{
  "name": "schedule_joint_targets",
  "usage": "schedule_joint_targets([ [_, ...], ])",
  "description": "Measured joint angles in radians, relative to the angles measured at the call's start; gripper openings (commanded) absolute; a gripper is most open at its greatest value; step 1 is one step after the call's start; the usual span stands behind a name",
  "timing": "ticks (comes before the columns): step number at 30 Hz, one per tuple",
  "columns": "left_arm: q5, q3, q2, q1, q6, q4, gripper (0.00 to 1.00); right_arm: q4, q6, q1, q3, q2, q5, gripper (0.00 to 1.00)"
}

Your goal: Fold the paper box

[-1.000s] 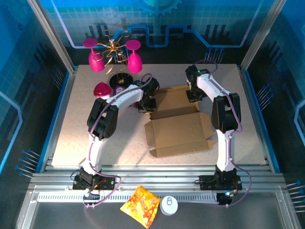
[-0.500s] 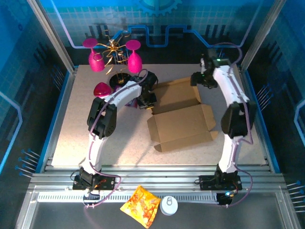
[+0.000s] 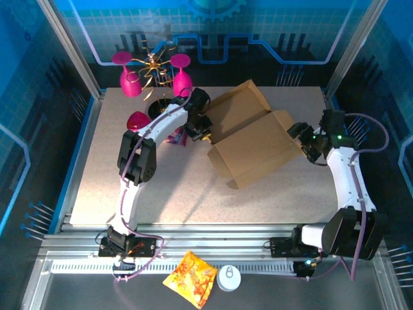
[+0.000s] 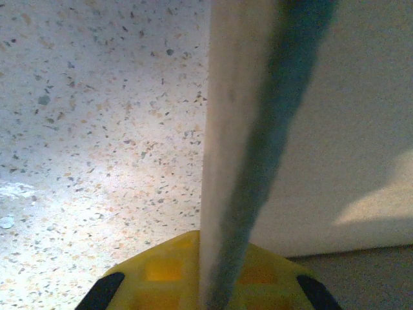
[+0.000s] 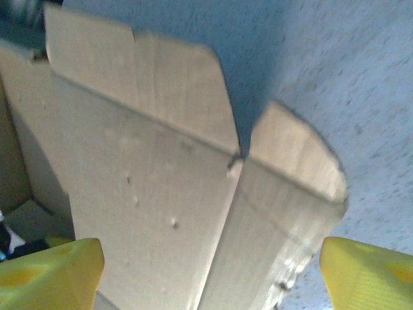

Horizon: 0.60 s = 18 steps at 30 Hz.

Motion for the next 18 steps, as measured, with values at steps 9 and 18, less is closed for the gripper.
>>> schedule_joint_targets([
  [9,0.016,0.032,0.021,0.006,-0.022,0.004,0.0,0.103,0.044,0.059,-0.246,-0.122,-0.064,0.77],
  [18,0.023,0.035,0.021,0.006,-0.023,0.005,0.0,0.287,0.066,0.104,-0.317,-0.063,-0.131,0.53],
])
